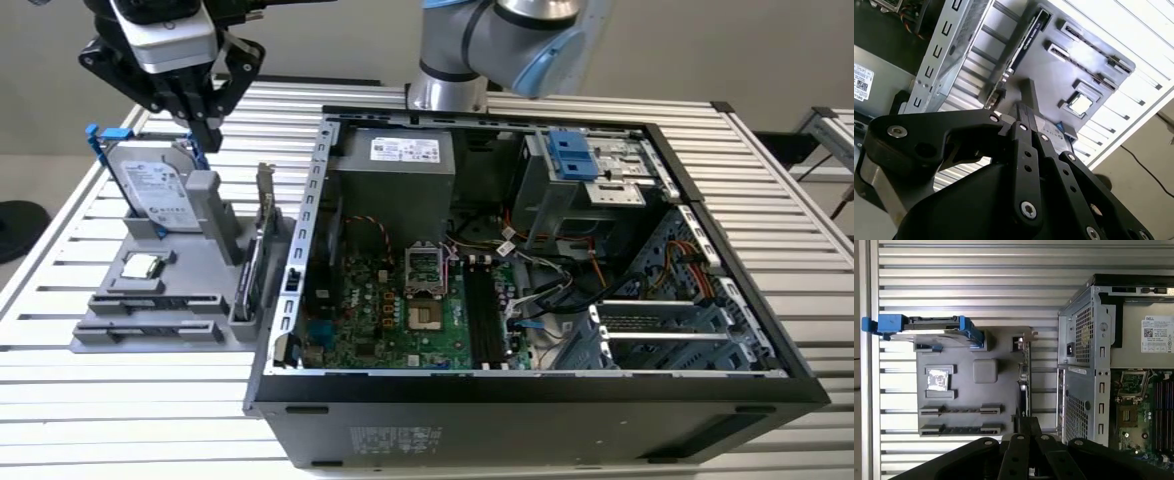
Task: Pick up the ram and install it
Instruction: 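Reach for the ram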
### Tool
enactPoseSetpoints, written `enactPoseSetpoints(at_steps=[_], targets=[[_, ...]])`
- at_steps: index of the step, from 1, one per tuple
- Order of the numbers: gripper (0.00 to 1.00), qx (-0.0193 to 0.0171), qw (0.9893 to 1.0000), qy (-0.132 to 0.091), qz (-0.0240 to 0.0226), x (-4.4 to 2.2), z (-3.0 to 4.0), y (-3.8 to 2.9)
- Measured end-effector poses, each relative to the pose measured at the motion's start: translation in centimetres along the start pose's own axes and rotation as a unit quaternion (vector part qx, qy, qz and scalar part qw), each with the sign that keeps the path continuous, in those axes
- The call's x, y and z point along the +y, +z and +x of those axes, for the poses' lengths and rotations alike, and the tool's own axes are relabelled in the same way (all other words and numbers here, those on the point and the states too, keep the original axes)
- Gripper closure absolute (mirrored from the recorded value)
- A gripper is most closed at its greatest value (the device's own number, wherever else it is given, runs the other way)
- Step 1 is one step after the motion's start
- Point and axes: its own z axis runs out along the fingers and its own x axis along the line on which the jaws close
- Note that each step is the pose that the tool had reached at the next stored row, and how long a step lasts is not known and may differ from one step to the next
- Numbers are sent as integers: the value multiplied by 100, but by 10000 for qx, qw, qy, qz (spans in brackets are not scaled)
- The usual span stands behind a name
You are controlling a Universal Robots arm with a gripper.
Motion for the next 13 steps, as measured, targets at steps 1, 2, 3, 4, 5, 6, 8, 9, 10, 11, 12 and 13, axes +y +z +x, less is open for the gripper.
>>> enactPoseSetpoints(at_steps=[1, 2, 3, 4, 5, 6, 8, 9, 10, 11, 12, 13], targets=[[100, 0, 10000, -1, 0, -1, 15, 0], [100, 0, 10000, -1, 0, -3, 30, -1], [100, 0, 10000, -2, 0, -4, 44, -1], [100, 0, 10000, -3, 0, -6, 58, -2], [100, 0, 10000, -4, 0, -8, 73, -2], [100, 0, 10000, -4, 0, -10, 89, -2], [100, 0, 10000, -5, 0, -14, 120, -3], [100, 0, 10000, -5, 0, -17, 137, -3], [100, 0, 10000, -6, 0, -19, 154, -3], [100, 0, 10000, -6, 0, -22, 171, -4], [100, 0, 10000, -6, 0, -24, 187, -4], [100, 0, 10000, -7, 0, -27, 203, -5]])
